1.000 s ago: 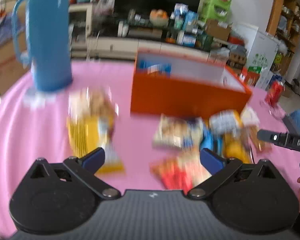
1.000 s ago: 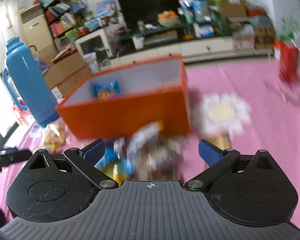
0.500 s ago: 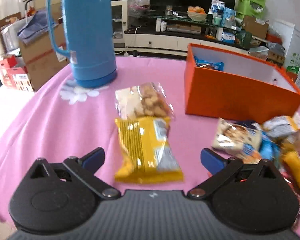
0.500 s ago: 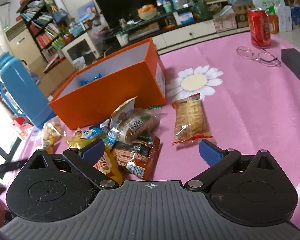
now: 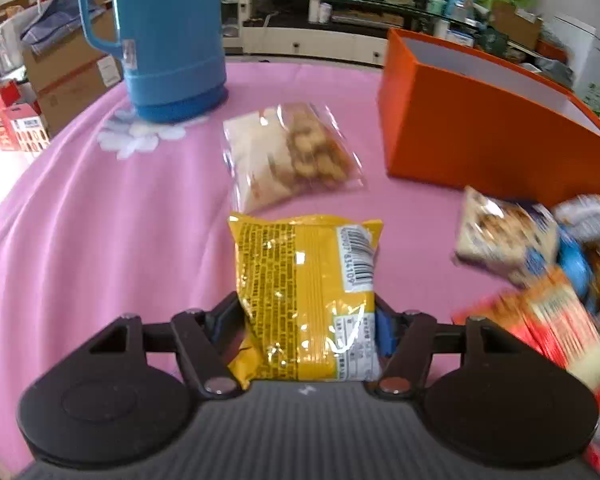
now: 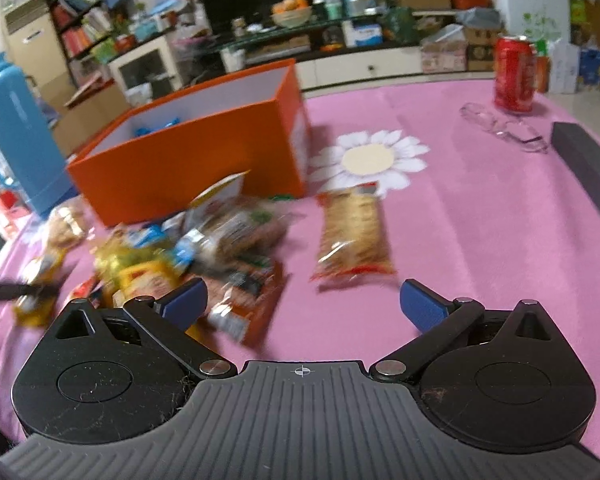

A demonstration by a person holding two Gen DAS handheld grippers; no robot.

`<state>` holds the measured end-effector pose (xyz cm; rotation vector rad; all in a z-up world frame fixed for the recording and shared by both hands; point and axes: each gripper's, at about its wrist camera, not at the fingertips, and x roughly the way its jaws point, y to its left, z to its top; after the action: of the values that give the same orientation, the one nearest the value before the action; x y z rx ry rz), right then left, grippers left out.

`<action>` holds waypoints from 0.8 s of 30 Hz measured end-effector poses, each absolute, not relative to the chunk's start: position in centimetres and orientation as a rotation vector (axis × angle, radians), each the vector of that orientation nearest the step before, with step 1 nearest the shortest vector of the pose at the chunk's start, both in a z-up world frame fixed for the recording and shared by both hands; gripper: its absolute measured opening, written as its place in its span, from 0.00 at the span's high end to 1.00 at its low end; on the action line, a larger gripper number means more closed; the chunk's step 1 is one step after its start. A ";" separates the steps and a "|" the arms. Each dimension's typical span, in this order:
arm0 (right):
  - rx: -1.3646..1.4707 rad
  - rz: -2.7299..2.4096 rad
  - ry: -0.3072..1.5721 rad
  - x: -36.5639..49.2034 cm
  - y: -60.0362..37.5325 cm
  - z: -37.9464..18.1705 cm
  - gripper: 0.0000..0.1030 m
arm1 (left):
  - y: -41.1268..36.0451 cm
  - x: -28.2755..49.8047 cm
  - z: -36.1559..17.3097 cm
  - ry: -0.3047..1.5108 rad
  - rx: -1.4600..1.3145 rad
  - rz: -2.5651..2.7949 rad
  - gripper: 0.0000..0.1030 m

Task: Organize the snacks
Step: 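Grasp yellow snack bag with left tool while right tool grasps tan bread-stick pack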

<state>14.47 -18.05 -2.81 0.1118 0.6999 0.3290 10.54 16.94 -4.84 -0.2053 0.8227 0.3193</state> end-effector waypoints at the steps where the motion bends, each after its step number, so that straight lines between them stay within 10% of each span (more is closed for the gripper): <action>1: 0.095 0.307 0.693 15.1 -18.1 -2.6 0.10 | 16.6 10.0 -4.8 0.827 -0.202 0.311 0.38; 7: -0.119 0.163 0.703 21.3 -16.1 -2.8 0.18 | 14.8 8.7 -5.2 0.822 -0.194 0.288 0.33; 11: -0.044 0.234 0.789 23.2 -16.5 -4.7 0.40 | 14.2 9.3 -5.3 0.818 -0.161 0.289 0.32; 14: -0.098 0.243 0.739 22.7 -16.1 -4.8 0.78 | 13.9 9.6 -5.2 0.818 -0.162 0.286 0.32; 24: -0.112 0.255 0.748 16.8 -18.4 -4.8 0.81 | 11.9 6.8 -5.2 0.827 -0.133 0.235 0.31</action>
<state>16.79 -18.38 -4.79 -0.1125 0.7481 0.2555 6.85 11.93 -5.20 -0.1326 0.8268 0.2355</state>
